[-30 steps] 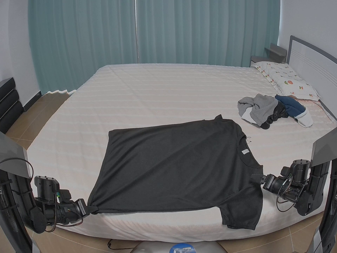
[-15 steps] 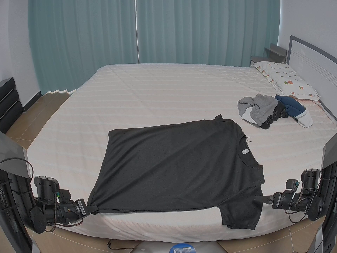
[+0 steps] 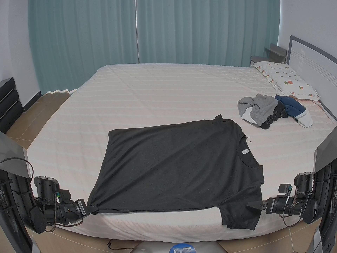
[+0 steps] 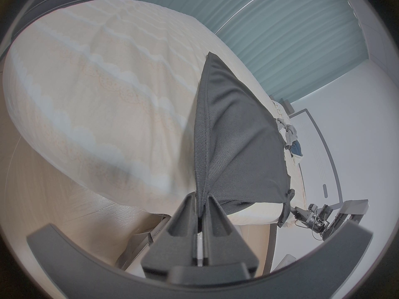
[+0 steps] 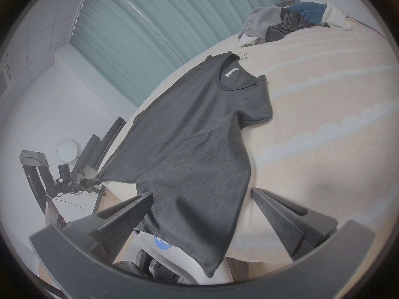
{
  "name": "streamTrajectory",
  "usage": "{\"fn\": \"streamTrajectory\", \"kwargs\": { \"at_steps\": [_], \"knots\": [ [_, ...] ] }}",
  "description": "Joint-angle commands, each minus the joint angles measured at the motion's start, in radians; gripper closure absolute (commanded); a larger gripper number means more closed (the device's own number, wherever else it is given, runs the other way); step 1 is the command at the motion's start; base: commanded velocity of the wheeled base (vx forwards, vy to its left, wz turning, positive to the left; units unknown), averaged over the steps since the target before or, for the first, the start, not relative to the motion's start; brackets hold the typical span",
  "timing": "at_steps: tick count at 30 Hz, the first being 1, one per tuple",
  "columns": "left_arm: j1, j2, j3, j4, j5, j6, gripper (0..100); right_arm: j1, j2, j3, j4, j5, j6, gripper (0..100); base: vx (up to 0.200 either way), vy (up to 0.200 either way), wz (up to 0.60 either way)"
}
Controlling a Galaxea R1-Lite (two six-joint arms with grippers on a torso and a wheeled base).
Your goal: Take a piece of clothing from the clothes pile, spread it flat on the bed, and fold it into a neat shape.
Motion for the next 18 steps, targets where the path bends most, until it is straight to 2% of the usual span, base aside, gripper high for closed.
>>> {"fn": "streamTrajectory", "kwargs": {
  "at_steps": [1,4,5,15,18],
  "knots": [
    [0.001,0.0,0.004,0.0,0.0,0.0,100,0.038,0.007,0.018,-0.016,-0.002,0.007,0,0.0,0.0,0.0],
    [0.001,0.0,0.004,0.0,0.0,0.0,100,0.046,0.013,0.018,-0.016,-0.008,0.007,0,0.0,0.0,0.0],
    [0.001,0.0,0.004,0.0,0.0,0.0,100,0.042,0.015,0.018,-0.016,-0.011,0.007,100,0.0,0.0,0.0],
    [0.014,-0.008,0.005,-0.013,0.003,0.003,100,-0.036,-0.002,0.018,-0.001,-0.046,-0.005,100,0.0,0.0,0.0],
    [0.01,-0.007,0.013,-0.025,0.052,0.003,100,-0.034,-0.028,0.018,0.041,-0.051,-0.005,100,0.0,0.0,0.0]
  ]
}}
